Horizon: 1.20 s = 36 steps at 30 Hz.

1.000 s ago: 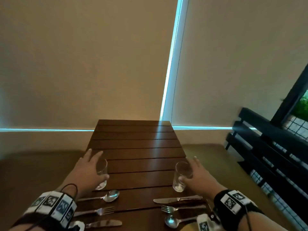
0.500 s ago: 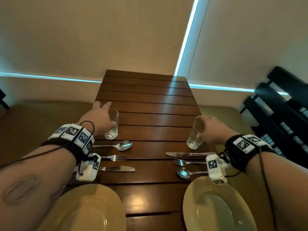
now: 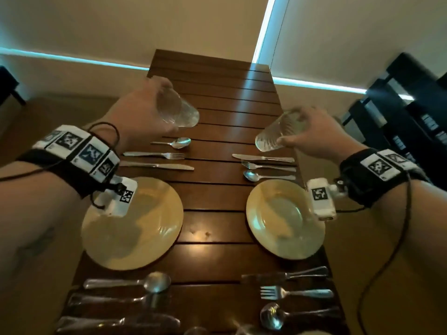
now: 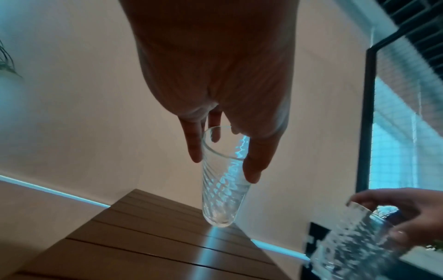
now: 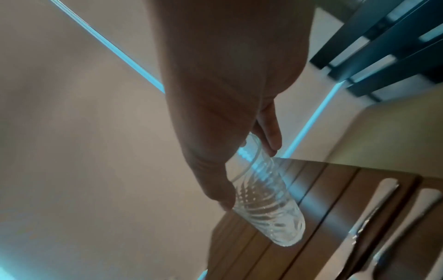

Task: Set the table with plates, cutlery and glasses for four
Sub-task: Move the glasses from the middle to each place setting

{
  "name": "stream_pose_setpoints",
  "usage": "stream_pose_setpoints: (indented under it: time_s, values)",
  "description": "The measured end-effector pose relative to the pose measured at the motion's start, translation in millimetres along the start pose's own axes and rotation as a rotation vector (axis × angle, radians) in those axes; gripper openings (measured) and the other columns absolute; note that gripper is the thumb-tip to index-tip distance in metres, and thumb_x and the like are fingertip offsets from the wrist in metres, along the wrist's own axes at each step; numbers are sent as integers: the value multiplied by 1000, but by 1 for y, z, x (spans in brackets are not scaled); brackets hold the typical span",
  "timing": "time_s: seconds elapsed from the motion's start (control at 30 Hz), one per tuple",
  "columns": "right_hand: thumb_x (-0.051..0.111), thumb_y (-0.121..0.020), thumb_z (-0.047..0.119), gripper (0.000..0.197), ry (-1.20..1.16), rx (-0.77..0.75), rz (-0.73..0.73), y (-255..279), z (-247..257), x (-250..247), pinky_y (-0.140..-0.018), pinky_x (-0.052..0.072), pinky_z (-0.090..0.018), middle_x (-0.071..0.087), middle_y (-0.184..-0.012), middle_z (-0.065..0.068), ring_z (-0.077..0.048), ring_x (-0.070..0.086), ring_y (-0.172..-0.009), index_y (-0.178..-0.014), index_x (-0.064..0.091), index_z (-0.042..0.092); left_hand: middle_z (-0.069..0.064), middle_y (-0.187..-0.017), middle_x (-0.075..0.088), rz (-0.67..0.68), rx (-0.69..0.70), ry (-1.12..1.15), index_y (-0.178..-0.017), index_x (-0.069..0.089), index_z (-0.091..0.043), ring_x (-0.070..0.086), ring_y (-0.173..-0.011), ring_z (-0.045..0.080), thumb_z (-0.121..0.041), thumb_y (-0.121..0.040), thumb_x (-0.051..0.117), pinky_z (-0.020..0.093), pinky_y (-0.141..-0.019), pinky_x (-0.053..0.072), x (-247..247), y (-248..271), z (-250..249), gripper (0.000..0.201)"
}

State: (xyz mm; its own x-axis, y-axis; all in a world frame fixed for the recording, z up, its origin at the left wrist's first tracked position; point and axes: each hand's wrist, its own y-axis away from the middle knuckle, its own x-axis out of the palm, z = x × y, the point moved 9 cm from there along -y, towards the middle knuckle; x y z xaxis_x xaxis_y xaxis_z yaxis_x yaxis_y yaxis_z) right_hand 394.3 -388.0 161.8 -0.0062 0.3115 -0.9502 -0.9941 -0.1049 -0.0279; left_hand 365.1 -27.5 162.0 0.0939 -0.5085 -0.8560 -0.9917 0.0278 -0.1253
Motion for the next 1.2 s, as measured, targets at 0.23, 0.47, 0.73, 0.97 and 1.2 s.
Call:
stream_pose_setpoints:
  time_s: [0.23, 0.47, 0.73, 0.97, 1.2]
  values:
    - [82, -63, 56, 86, -58, -204, 161, 127, 80, 20, -100, 47, -36, 52, -130, 0, -18, 53, -118, -138, 47, 33, 0, -137, 61, 139, 83, -62, -147, 52, -27, 61, -118, 20, -36, -69, 94, 31, -100, 49, 19, 119, -53, 89]
    - [79, -72, 52, 86, 35, -256, 372, 203, 91, 80, -91, 36, -26, 44, -142, 0, -21, 47, -128, -146, 41, 31, -3, -141, 59, 406, 46, -192, -148, 50, -28, 58, -124, 18, -40, -68, 92, 40, -104, 52, 85, 184, -65, 91]
    - [76, -68, 59, 86, 206, -311, 426, 217, 87, 105, -82, 45, -29, 48, -133, 4, -20, 53, -118, -143, 41, 37, -2, -145, 56, 485, 26, -267, -150, 47, -29, 54, -130, 20, -38, -73, 90, 34, -99, 48, 122, 210, -65, 88]
    - [73, -69, 66, 103, 158, -296, 485, 217, 81, 113, -106, 38, -38, 34, -158, 1, -25, 41, -139, -154, 18, 40, -4, -170, 28, 521, -7, -229, -165, 15, -35, 34, -152, 22, -65, -82, 75, 41, -117, 36, 116, 215, -59, 106]
    - [61, -86, 60, 81, 171, -263, 486, 222, 61, 115, -103, 38, -37, 52, -148, -1, -24, 48, -133, -154, 20, 41, -1, -162, 45, 530, -3, -302, -164, 20, -37, 47, -143, 24, -64, -93, 61, 40, -112, 41, 119, 223, -44, 87]
